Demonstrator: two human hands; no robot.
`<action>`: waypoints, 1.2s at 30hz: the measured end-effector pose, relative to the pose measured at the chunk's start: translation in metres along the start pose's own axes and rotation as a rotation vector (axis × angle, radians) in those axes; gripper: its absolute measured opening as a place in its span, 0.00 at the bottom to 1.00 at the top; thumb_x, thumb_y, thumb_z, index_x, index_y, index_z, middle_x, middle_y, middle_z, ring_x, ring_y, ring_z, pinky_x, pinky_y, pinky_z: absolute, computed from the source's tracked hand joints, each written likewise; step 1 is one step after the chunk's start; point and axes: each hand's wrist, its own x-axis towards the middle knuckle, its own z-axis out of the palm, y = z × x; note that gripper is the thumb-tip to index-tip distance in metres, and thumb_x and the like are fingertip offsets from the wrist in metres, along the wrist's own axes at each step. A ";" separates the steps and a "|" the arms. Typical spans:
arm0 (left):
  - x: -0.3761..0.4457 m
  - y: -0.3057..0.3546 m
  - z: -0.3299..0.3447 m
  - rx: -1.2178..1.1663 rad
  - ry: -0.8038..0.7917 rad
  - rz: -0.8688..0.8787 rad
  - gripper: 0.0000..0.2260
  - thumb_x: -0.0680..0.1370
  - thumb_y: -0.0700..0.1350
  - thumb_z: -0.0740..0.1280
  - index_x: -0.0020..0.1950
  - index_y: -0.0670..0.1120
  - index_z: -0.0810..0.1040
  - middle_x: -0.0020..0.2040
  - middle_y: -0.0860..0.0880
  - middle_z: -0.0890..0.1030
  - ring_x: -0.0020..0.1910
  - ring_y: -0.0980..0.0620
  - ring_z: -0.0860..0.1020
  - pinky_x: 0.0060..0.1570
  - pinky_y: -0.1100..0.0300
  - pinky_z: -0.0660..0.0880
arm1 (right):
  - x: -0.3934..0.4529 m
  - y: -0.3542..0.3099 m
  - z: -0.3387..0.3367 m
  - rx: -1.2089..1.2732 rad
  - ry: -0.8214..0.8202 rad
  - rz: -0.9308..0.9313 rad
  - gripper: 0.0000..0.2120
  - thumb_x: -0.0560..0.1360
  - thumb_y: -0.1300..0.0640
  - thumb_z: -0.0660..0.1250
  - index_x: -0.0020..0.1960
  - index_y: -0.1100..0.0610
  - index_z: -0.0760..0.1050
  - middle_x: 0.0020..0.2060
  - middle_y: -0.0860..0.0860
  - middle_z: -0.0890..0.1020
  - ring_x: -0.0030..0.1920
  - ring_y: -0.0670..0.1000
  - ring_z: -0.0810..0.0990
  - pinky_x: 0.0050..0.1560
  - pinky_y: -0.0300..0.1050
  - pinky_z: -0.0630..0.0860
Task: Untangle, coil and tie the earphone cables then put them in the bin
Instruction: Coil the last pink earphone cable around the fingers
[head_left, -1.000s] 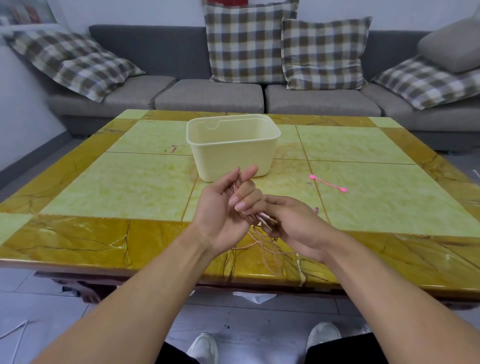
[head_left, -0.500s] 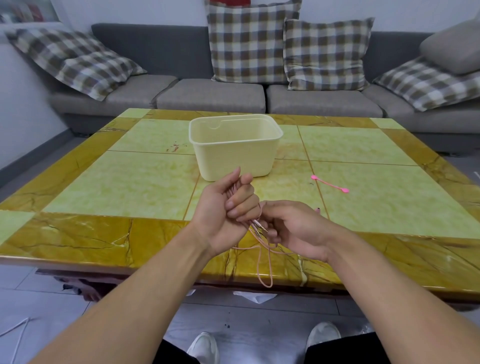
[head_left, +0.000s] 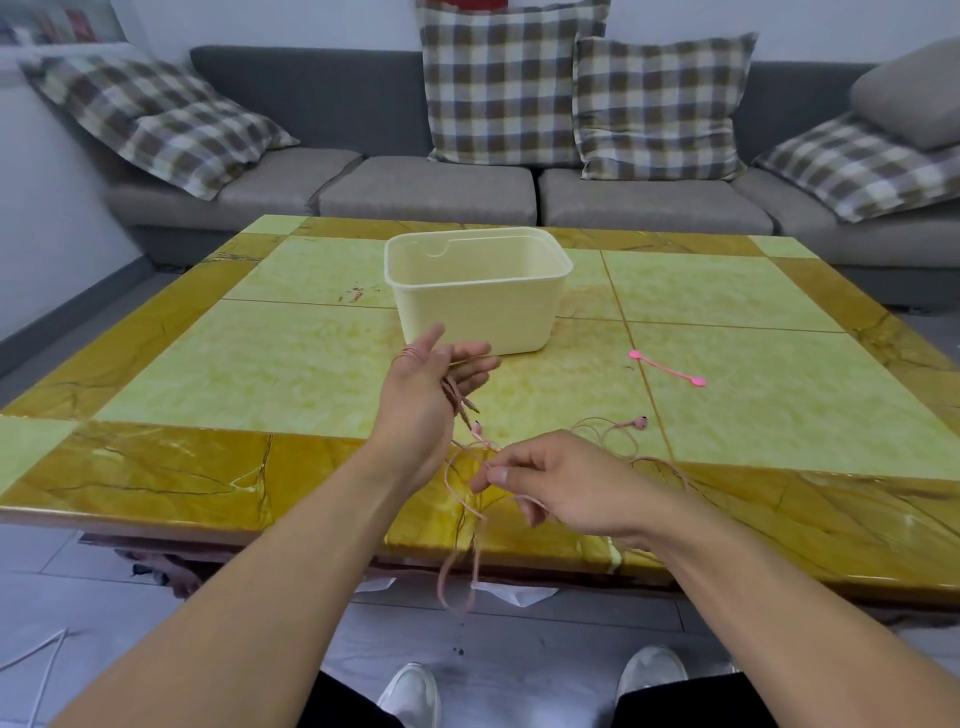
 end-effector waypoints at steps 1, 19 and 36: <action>0.000 -0.003 -0.001 0.130 -0.041 0.027 0.18 0.87 0.36 0.50 0.77 0.41 0.60 0.40 0.47 0.86 0.41 0.49 0.85 0.42 0.62 0.80 | 0.000 0.000 -0.002 -0.011 0.031 -0.006 0.09 0.83 0.54 0.66 0.51 0.52 0.85 0.30 0.54 0.73 0.30 0.47 0.76 0.38 0.38 0.79; -0.029 0.004 0.011 0.468 -0.761 -0.555 0.23 0.83 0.52 0.60 0.31 0.51 0.57 0.26 0.54 0.55 0.24 0.54 0.52 0.24 0.63 0.52 | -0.004 0.003 -0.042 0.411 0.416 0.019 0.10 0.83 0.52 0.64 0.51 0.54 0.83 0.28 0.47 0.65 0.29 0.46 0.59 0.29 0.42 0.54; -0.017 0.007 0.019 -0.270 -0.203 -0.161 0.16 0.84 0.35 0.54 0.72 0.36 0.68 0.57 0.44 0.85 0.54 0.45 0.85 0.53 0.58 0.82 | 0.001 0.003 -0.012 0.142 0.065 0.097 0.10 0.78 0.48 0.71 0.55 0.49 0.86 0.27 0.46 0.69 0.26 0.45 0.60 0.27 0.37 0.58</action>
